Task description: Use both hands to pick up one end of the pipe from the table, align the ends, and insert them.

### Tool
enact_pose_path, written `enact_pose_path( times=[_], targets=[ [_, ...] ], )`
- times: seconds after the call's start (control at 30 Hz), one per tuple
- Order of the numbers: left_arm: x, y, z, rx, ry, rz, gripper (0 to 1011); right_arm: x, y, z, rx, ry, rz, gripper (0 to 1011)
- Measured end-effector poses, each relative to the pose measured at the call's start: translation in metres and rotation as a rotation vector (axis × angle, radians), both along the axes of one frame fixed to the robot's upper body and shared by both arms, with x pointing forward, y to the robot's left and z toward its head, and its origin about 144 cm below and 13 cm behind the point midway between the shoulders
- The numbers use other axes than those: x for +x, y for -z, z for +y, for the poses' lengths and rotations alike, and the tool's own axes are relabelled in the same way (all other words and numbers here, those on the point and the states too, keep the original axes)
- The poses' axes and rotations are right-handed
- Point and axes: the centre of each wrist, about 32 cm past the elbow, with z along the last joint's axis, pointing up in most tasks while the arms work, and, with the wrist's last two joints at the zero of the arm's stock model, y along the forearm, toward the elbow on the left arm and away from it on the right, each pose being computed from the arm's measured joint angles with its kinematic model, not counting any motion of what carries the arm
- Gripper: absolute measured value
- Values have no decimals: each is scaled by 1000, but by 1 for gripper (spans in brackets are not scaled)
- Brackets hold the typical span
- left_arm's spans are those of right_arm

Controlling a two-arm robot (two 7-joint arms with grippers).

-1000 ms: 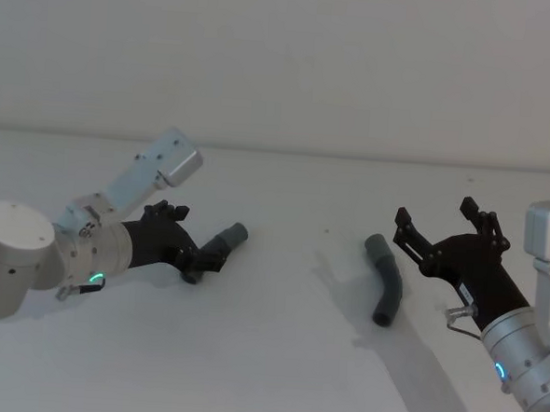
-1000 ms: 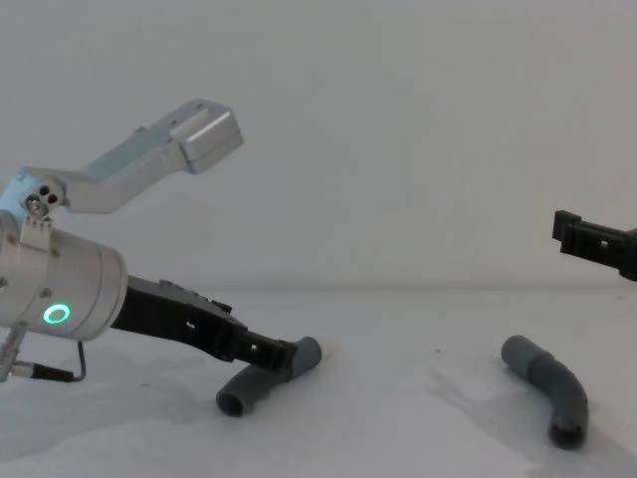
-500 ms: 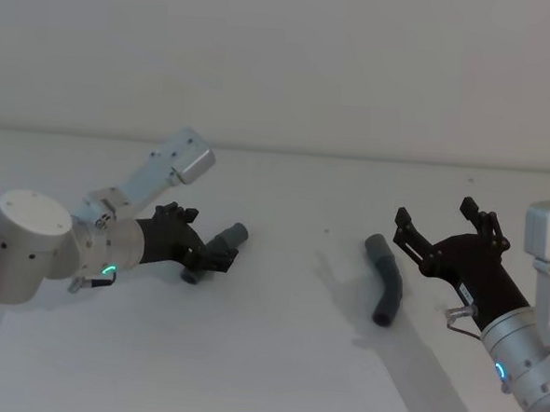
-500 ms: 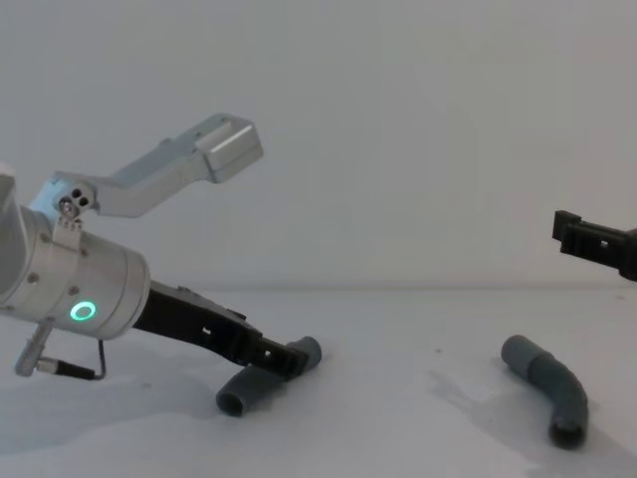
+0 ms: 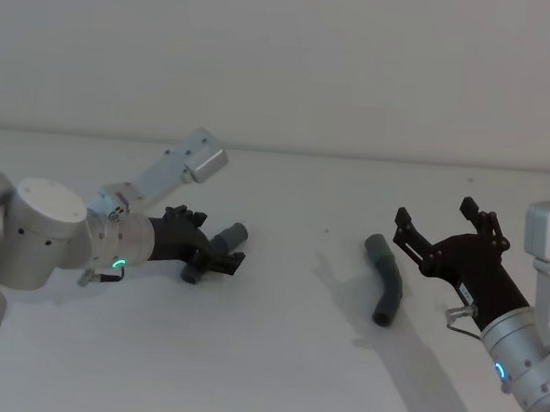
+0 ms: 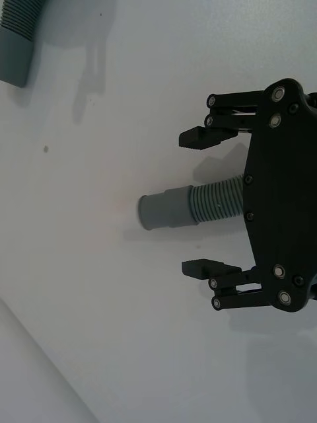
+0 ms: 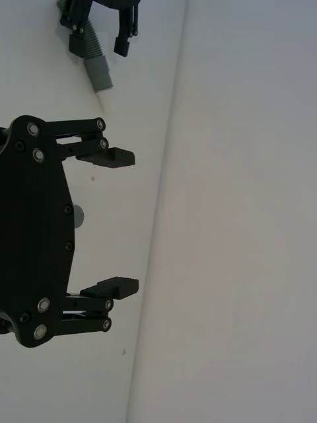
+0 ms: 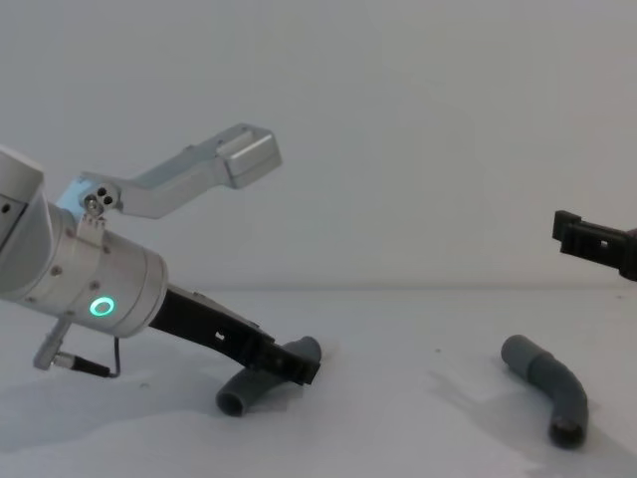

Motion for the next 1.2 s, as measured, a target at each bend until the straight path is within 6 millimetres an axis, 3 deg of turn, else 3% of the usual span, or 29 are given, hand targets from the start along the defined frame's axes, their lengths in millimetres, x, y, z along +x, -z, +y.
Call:
enact_pose_path(
  times=[1.13, 1.2],
  targets=[
    [3, 2, -9, 32, 17, 34, 1001, 0, 0, 0, 0, 0, 0, 1003],
    [3, 2, -9, 33, 16, 35, 964, 0, 0, 0, 0, 0, 0, 1003]
  ],
)
